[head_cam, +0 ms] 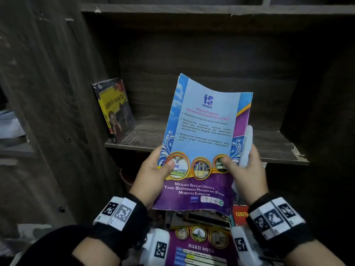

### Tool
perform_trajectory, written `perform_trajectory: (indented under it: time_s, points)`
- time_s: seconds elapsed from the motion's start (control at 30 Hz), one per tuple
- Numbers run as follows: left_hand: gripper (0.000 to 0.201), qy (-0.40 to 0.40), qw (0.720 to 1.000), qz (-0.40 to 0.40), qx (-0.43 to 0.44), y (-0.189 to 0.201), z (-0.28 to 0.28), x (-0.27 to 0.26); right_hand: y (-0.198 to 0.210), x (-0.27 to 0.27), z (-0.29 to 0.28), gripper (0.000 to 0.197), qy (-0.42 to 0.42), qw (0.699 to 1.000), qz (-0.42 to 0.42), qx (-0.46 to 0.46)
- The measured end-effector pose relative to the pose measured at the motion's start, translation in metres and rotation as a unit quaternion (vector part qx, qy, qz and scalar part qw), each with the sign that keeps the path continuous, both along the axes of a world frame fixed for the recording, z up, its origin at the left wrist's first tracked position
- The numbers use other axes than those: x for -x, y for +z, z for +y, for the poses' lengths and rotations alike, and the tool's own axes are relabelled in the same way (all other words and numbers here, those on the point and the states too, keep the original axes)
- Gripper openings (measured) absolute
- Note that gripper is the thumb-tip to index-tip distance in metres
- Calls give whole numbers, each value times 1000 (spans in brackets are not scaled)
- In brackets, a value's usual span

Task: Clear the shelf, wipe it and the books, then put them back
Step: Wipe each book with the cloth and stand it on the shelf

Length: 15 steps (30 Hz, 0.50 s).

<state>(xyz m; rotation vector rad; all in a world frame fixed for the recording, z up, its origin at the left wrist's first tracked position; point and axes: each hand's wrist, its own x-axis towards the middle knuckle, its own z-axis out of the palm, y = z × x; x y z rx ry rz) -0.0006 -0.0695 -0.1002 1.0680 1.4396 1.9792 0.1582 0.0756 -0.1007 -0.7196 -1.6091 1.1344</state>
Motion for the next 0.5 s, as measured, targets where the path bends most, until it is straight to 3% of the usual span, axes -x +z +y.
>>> perform_trajectory:
  time_s: [0.07, 0.13, 0.2, 0.27, 0.37, 0.43, 0.5]
  points:
    - [38, 14, 1000, -22, -17, 0, 0, -1, -10, 3, -3, 65, -80, 978, -179, -74]
    - [37, 30, 998, -39, -30, -3, 2, 1, -18, 7, -19, 75, -122, 927, -337, -107]
    - [37, 41, 997, -52, -43, -5, 4, 1, -26, 13, -42, 77, -110, 892, -404, -169]
    - [34, 37, 997, -49, -51, -5, 4, -5, -36, 16, -63, 71, -65, 870, -405, -275]
    - [31, 7, 999, -35, -38, -8, 3, -17, -48, 16, -76, 47, 6, 812, -351, -467]
    - [30, -11, 999, -14, -28, -11, 3, -20, -46, 14, -61, 42, 10, 808, -323, -493]
    - [28, -24, 999, 23, -19, -14, 3, -19, -41, 11, -33, 46, -54, 824, -339, -452]
